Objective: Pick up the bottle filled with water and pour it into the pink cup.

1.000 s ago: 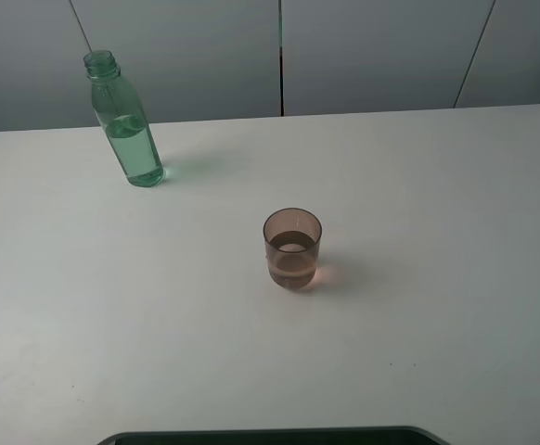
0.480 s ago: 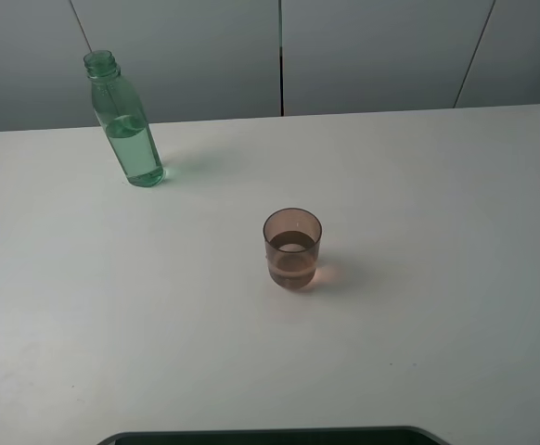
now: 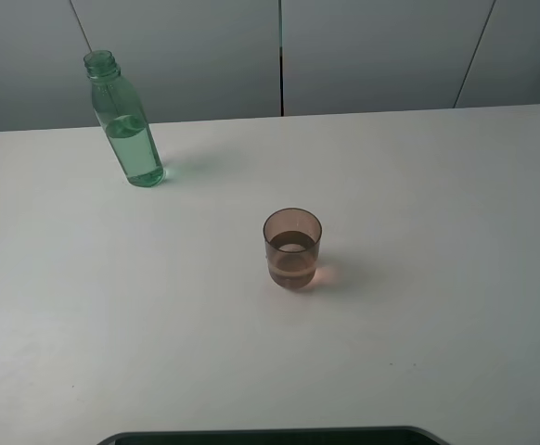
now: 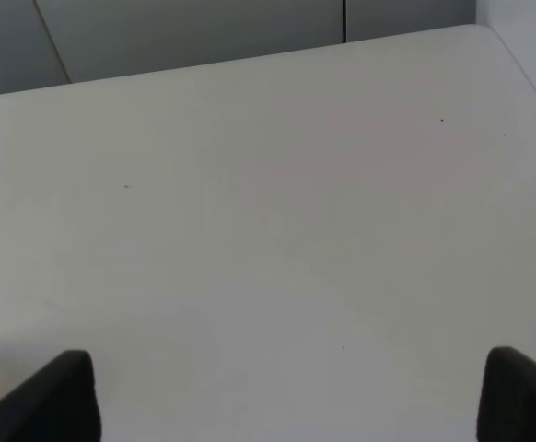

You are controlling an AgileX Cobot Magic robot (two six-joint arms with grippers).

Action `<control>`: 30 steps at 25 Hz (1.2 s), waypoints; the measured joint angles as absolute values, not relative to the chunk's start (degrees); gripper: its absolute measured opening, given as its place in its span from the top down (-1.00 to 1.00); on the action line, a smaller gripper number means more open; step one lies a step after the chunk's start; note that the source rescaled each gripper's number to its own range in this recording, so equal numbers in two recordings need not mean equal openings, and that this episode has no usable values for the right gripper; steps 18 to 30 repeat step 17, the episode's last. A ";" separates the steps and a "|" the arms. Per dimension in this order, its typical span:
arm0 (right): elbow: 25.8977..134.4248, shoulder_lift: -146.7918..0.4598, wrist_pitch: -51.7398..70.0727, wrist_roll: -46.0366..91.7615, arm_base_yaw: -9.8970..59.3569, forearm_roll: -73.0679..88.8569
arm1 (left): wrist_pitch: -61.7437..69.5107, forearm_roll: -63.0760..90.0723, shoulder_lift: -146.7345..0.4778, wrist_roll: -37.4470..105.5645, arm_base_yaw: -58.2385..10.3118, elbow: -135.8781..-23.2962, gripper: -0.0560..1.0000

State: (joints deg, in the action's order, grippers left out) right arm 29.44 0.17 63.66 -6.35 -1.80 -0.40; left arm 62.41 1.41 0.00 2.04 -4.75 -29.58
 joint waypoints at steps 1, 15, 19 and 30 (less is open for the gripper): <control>29.44 0.17 63.66 -6.35 -1.80 -0.40 | 62.41 1.41 0.00 2.04 -4.75 -29.58 -0.99; 29.44 0.17 63.66 -6.35 -1.80 -0.40 | 62.41 1.41 0.00 2.04 -4.75 -29.58 -0.99; 29.44 0.17 63.66 -6.35 -1.80 -0.40 | 62.41 1.41 0.00 2.04 -4.75 -29.58 -0.99; 29.44 0.17 63.66 -6.35 -1.80 -0.40 | 62.41 1.41 0.00 2.04 -4.75 -29.58 -0.99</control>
